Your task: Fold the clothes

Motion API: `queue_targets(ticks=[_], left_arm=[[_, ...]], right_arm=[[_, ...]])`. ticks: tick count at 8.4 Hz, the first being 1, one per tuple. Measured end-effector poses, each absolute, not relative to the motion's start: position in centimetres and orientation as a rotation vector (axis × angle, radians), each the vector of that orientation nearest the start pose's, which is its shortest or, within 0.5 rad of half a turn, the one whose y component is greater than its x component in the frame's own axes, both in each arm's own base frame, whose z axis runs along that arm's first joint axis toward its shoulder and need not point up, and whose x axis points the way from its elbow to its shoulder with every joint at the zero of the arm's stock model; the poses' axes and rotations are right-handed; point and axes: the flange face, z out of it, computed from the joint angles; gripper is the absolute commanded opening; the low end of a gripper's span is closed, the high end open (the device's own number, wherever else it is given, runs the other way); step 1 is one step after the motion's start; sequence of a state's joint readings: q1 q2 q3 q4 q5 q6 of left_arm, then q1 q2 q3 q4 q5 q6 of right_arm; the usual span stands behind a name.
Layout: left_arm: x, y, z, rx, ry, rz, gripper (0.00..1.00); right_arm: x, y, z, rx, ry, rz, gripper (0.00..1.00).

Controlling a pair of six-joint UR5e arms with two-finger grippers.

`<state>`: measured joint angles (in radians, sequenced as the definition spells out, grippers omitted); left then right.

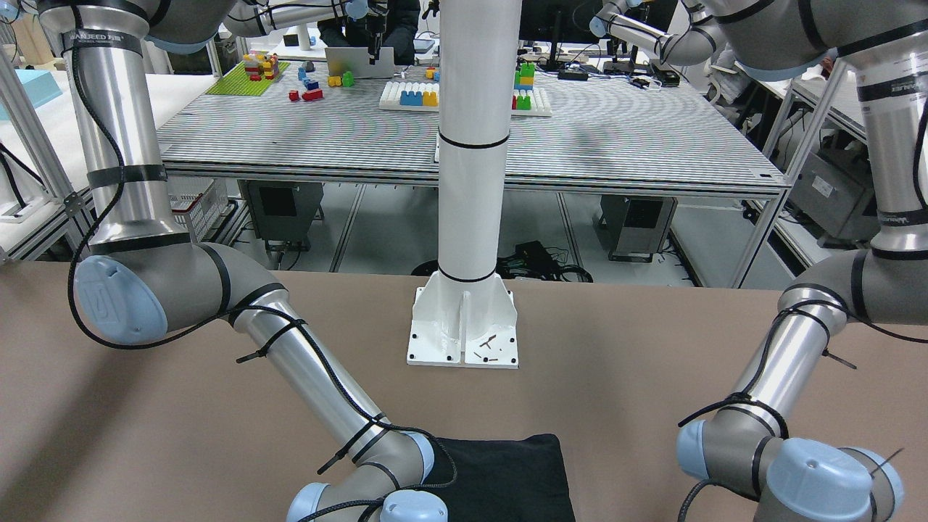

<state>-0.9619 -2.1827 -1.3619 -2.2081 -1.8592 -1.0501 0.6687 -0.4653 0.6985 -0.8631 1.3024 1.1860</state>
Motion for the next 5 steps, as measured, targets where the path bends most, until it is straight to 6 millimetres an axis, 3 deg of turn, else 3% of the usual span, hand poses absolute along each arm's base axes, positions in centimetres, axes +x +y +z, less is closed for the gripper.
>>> queue_targets(ticks=[3, 4, 5], left_arm=[[33.40, -66.54, 31.80, 0.511, 0.945, -0.250, 0.95], [33.34, -66.54, 31.76, 0.514, 0.948, -0.250, 0.95], [33.21, -66.56, 31.73, 0.520, 0.953, -0.251, 0.95]], right_arm=[[-60.93, -68.51, 23.58, 0.690, -0.676, 0.373, 0.44], [-60.99, -68.55, 23.51, 0.692, -0.674, 0.367, 0.20], [-61.01, -68.58, 23.52, 0.692, -0.672, 0.365, 0.04]])
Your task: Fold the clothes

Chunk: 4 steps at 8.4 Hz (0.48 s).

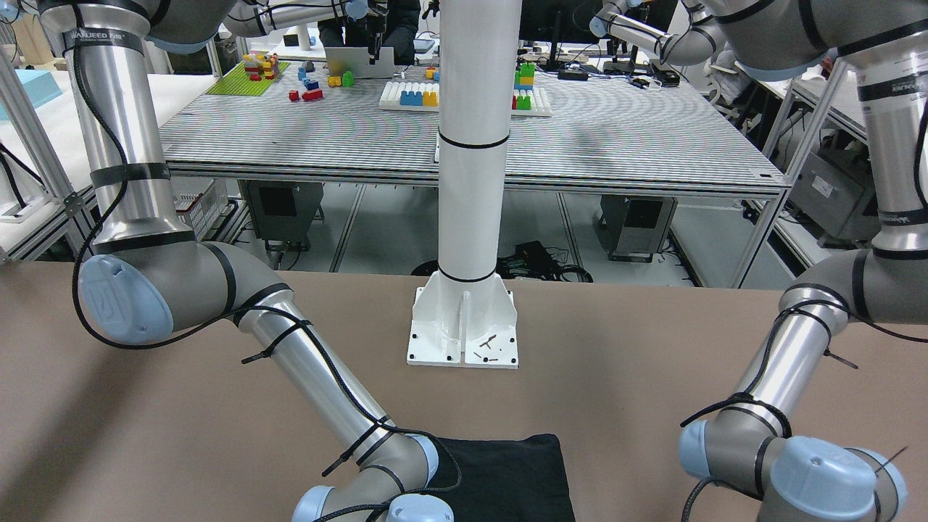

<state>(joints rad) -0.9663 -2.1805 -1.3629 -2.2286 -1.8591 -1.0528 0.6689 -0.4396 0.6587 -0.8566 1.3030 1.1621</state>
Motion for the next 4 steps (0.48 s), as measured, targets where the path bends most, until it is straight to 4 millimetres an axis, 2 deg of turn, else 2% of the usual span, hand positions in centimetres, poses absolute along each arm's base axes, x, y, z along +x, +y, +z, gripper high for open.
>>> queue_targets(ticks=[1, 4], left_arm=[[33.20, -66.54, 31.77, 0.524, 0.957, -0.250, 0.95], [33.15, -66.56, 31.80, 0.528, 0.961, -0.250, 0.95]], right_arm=[[-60.98, -68.64, 23.58, 0.693, -0.670, 0.363, 0.00], [-60.74, -68.87, 23.58, 0.709, -0.652, 0.322, 0.00]])
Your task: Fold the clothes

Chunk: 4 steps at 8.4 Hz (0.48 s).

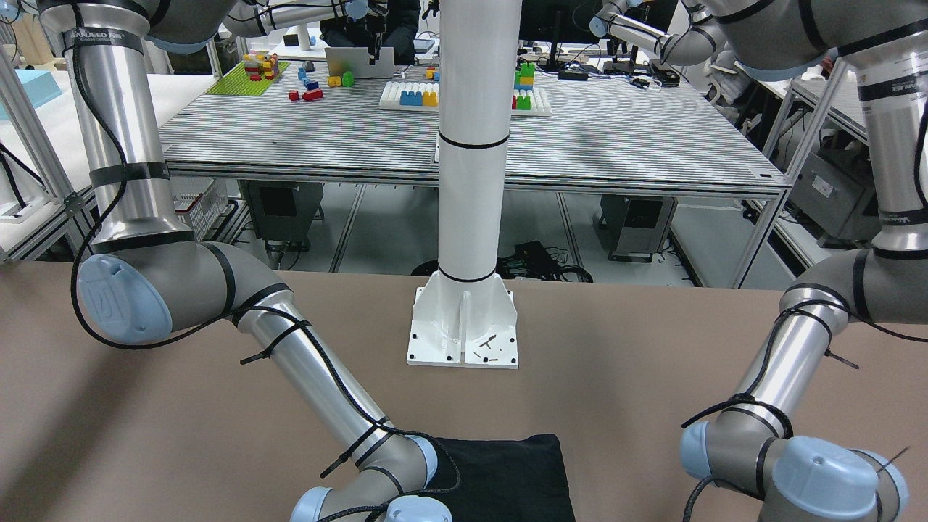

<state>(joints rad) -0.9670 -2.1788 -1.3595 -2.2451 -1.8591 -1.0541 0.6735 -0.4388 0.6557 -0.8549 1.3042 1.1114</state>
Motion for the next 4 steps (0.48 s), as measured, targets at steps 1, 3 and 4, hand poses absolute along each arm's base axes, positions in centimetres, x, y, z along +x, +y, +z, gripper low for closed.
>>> queue_targets(ticks=[1, 3, 4], left_arm=[[33.2, -66.6, 31.8, 0.528, 0.962, -0.251, 0.95], [33.1, -66.6, 31.5, 0.530, 0.965, -0.252, 0.95], [33.1, -66.6, 31.3, 0.532, 0.968, -0.251, 0.95]], right_arm=[[-60.4, -69.2, 23.6, 0.708, -0.652, 0.318, 0.00], [-59.4, -70.0, 23.3, 0.703, -0.668, 0.318, 0.00], [-58.3, -70.7, 23.0, 0.693, -0.687, 0.315, 0.00]])
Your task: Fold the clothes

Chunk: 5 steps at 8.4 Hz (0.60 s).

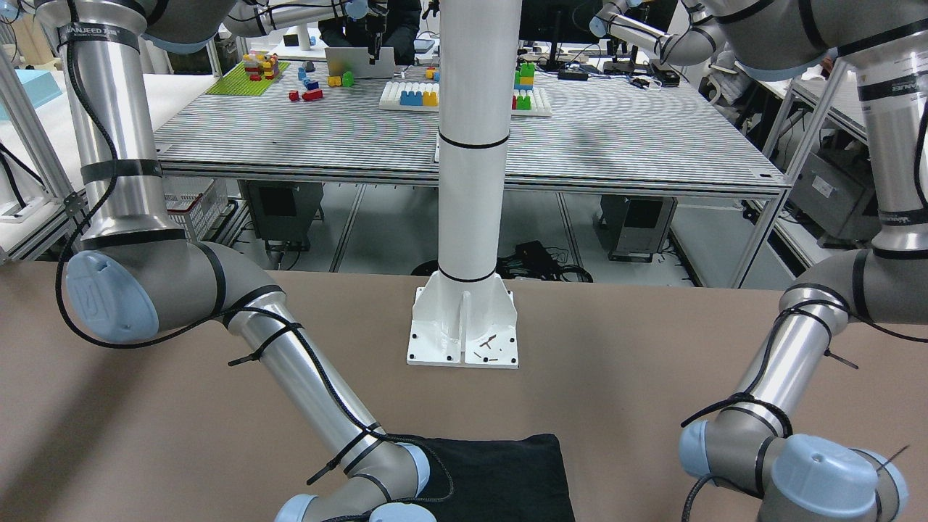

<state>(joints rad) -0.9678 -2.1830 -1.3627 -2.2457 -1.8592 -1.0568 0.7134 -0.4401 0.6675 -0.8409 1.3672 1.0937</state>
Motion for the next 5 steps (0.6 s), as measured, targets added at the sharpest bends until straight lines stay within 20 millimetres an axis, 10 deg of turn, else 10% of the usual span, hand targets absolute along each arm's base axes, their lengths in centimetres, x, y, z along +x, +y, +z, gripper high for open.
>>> queue_targets(ticks=[5], left_arm=[[33.0, -66.8, 30.7, 0.537, 0.968, -0.256, 0.95]], right_arm=[[-53.8, -70.4, 28.2, 0.700, -0.713, 0.266, 0.00]])
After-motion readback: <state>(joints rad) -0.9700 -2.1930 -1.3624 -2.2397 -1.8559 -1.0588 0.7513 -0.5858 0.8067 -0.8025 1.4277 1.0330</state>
